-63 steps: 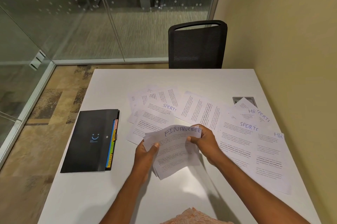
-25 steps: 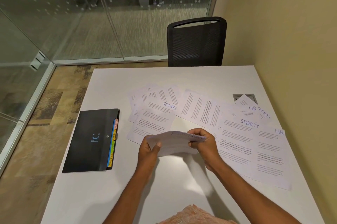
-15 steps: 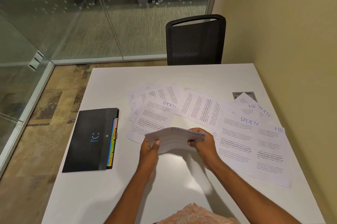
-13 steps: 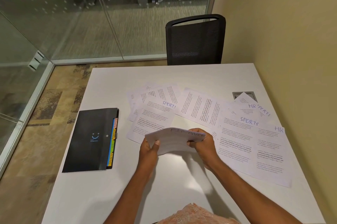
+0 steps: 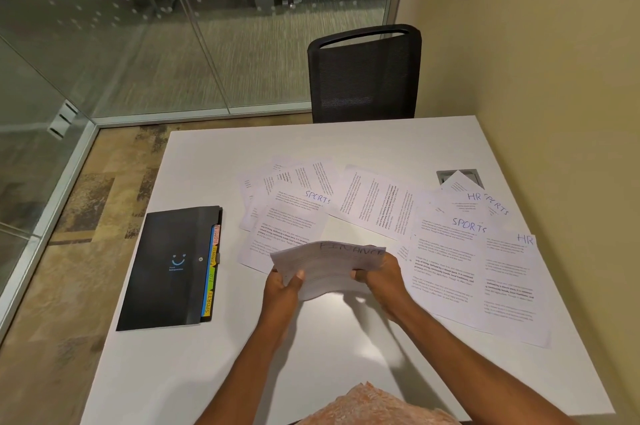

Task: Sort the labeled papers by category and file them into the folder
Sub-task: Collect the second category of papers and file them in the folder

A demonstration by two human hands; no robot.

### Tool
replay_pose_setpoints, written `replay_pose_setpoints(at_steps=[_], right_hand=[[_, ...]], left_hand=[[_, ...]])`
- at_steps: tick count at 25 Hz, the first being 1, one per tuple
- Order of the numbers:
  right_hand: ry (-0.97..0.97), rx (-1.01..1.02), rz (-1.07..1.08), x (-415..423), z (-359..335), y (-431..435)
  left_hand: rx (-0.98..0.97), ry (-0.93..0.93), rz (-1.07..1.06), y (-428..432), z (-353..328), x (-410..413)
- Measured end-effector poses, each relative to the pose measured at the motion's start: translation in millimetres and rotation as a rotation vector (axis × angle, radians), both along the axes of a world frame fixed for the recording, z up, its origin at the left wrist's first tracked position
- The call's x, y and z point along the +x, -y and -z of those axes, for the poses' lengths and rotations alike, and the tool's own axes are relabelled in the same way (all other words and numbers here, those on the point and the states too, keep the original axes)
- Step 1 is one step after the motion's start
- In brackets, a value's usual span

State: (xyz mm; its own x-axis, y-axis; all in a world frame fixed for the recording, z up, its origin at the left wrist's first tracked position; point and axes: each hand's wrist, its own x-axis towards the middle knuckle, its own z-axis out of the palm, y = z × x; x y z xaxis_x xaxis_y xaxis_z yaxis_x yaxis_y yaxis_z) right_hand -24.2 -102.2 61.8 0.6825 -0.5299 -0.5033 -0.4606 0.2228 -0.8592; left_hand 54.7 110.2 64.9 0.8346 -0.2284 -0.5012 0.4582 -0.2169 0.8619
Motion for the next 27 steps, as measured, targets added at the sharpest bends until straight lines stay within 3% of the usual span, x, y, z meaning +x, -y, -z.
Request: replay_pose_setpoints(at_steps=[8, 27], right_hand=[[-0.097, 0.016, -0.089, -9.6, 13.3, 1.0], [-0.01, -0.205, -0.307, 9.3, -17.0, 11.6]], left_hand=[[0.056, -0.074, 0.117, 0.9, 17.0, -7.3], [-0.026, -0.131, -0.03, -12.9, -21.0, 22.2]])
